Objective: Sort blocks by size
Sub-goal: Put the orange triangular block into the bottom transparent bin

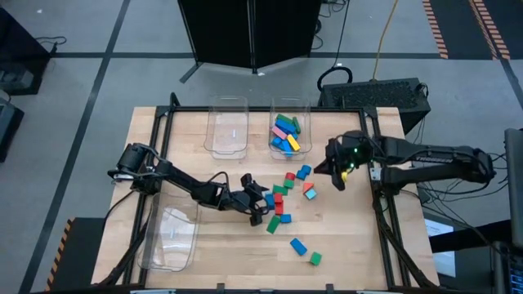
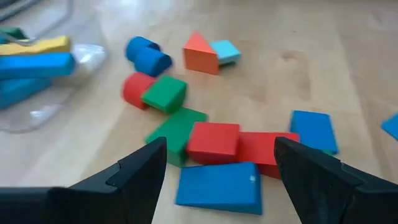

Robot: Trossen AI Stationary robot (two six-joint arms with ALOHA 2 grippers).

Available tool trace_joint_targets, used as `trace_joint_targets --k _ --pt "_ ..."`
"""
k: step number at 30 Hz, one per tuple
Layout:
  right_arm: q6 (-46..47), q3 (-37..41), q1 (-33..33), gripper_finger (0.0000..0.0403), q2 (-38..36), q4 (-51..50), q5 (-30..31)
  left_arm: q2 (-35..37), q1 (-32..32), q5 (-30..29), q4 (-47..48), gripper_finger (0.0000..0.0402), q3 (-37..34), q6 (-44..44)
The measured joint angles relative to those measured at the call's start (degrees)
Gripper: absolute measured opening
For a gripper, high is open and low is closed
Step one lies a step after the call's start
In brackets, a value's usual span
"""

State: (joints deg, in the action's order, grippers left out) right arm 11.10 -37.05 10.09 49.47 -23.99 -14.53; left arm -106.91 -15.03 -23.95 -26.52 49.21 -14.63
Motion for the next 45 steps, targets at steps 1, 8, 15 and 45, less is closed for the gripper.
trace_joint_targets --k 1,8,15,45 --pt "0.2 0.7 -1.0 0.0013 0.0 0.5 0.0 0.0 0.0 -0.4 0.0 0.0297 0.0 0.0" --pt "3.4 6.1 -7.2 0.0013 0.0 4.8 5.0 0.0 0.0 -0.6 0.0 0.0297 0.0 0.0" --pt "7.4 10.5 -12.1 0.0013 0.2 7.2 12.1 0.0 0.0 -0.6 0.1 0.0297 0.0 0.0" --pt "31.4 16.0 -31.2 0.0013 8.5 14.6 41.8 0.0 0.0 -1.5 0.1 0.0297 0.0 0.5"
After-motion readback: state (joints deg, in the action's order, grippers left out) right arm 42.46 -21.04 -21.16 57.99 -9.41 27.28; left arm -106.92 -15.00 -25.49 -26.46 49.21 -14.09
